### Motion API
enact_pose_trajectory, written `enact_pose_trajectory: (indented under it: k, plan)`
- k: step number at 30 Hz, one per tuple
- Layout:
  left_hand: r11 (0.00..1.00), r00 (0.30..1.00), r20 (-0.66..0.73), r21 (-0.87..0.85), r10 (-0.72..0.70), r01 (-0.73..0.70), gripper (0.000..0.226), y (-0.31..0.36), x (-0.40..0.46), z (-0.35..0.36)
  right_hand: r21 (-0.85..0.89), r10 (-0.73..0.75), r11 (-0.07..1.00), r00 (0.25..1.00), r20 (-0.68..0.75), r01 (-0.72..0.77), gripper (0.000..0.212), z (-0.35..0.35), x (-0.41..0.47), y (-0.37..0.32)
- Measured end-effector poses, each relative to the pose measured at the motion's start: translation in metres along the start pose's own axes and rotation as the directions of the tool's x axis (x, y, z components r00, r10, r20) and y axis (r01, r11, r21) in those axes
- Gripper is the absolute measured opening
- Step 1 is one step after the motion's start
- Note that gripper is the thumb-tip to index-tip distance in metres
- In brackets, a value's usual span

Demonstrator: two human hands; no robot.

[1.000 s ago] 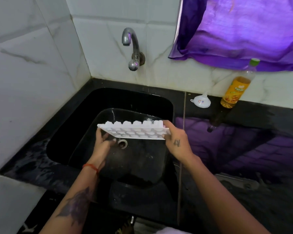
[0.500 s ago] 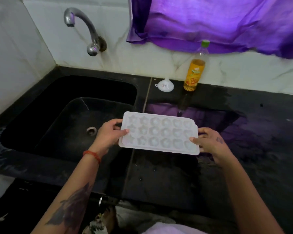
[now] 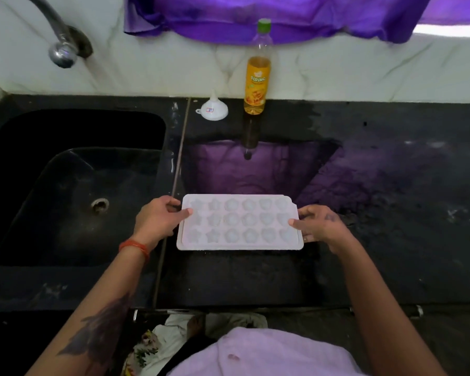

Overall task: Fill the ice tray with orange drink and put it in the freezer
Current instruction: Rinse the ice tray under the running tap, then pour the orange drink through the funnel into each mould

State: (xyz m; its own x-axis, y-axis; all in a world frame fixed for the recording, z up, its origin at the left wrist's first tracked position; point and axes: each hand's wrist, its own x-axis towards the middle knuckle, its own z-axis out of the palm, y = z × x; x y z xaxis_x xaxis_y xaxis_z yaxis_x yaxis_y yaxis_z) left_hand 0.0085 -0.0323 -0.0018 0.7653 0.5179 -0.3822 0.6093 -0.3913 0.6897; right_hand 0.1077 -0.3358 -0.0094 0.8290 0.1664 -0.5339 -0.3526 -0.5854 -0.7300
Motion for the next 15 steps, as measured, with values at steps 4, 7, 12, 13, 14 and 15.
enact_pose_trajectory:
  k: [4, 7, 12, 13, 14, 15]
  plan:
    - [0.945, 0.953, -0.111, 0.205, 0.283, -0.256, 0.045, 0.042, 0.015, 0.003, -0.117, -0.029, 0.993, 0.995, -0.091, 0.018, 0.044, -0.014, 0.005, -0.029]
    - [0.873, 0.894, 0.009, 0.214, 0.448, -0.439, 0.04, 0.079, 0.041, 0.02, -0.213, -0.148, 0.969, 0.984, -0.098, 0.125, 0.045, -0.028, 0.021, -0.071]
    - [0.708, 0.808, 0.223, 0.395, 0.545, -0.586, 0.067, 0.118, 0.099, 0.058, -0.229, -0.329, 0.929, 0.932, -0.152, 0.29, 0.05, -0.038, 0.076, -0.156]
    - [0.688, 0.819, 0.262, 0.446, 0.511, -0.572, 0.075, 0.118, 0.11, 0.064, -0.22, -0.348, 0.925, 0.922, -0.167, 0.31, 0.053, -0.037, 0.09, -0.172]
    - [0.667, 0.834, 0.306, 0.501, 0.459, -0.551, 0.083, 0.115, 0.12, 0.07, -0.208, -0.365, 0.922, 0.913, -0.18, 0.327, 0.057, -0.035, 0.105, -0.188]
    - [0.642, 0.847, 0.346, 0.552, 0.403, -0.531, 0.088, 0.108, 0.128, 0.077, -0.199, -0.382, 0.917, 0.904, -0.193, 0.346, 0.062, -0.032, 0.121, -0.201]
